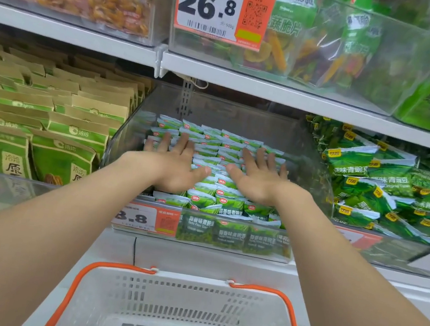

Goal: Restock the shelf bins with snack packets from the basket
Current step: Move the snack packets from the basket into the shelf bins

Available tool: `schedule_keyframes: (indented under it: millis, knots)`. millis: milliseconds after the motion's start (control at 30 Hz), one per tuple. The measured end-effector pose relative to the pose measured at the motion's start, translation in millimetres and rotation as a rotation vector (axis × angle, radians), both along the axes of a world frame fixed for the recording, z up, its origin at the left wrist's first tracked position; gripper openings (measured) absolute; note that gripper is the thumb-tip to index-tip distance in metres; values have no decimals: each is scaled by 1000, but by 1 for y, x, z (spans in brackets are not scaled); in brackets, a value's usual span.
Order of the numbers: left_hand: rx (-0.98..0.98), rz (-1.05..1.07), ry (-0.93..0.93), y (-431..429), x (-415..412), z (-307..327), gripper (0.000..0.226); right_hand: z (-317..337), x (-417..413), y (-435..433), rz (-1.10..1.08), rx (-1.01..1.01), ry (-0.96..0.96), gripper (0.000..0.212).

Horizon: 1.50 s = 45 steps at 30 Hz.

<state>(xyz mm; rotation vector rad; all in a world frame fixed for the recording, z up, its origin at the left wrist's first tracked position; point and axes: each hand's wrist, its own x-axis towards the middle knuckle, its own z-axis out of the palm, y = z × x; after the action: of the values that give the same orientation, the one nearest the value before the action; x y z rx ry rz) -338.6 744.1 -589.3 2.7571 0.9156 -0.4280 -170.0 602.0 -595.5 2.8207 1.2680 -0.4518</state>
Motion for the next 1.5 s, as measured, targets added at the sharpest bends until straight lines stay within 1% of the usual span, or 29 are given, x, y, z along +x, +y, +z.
schedule_keyframes:
  millis: [100,200,300,333,367,433,567,733,833,933,1033,1100,1167,1200,1333,1500]
  knots:
    - [-61,2,34,7,7,6,95,1,4,3,-8,-11,36,83]
    - [-29,-18,11,12,11,10,97,3,5,2,-3,5,35,79]
    - [115,-16,-140,16,12,12,97,11,6,3,0,196,-10,65]
    - [146,-20,-171,15,12,12,96,13,5,5,7,235,-21,64]
    - [157,-33,-177,14,13,11,95,14,3,7,23,231,-25,64]
    - [147,-49,-151,13,15,9,93,11,-1,11,53,153,-33,69]
    - [147,-34,-101,17,24,11,93,6,-1,19,46,45,-32,76]
    - [4,-7,6,24,27,10,97,7,2,29,66,-33,-2,72]
    - [-51,16,22,25,27,9,96,7,11,26,73,30,44,68]
    - [19,3,-14,22,26,8,95,7,17,24,52,93,84,66]
    - [126,-29,-131,22,26,12,95,10,13,26,48,93,58,68]
    - [136,-29,-158,24,25,13,99,15,9,25,16,191,-14,60]
    - [107,-16,-112,27,25,13,100,16,8,22,-16,249,-108,57]
    - [93,-8,-76,27,25,11,99,16,9,20,-24,240,-111,58]
    - [89,24,22,25,30,15,97,10,19,23,-54,114,11,64]
    - [74,71,108,22,35,19,98,10,26,23,-54,91,69,69]
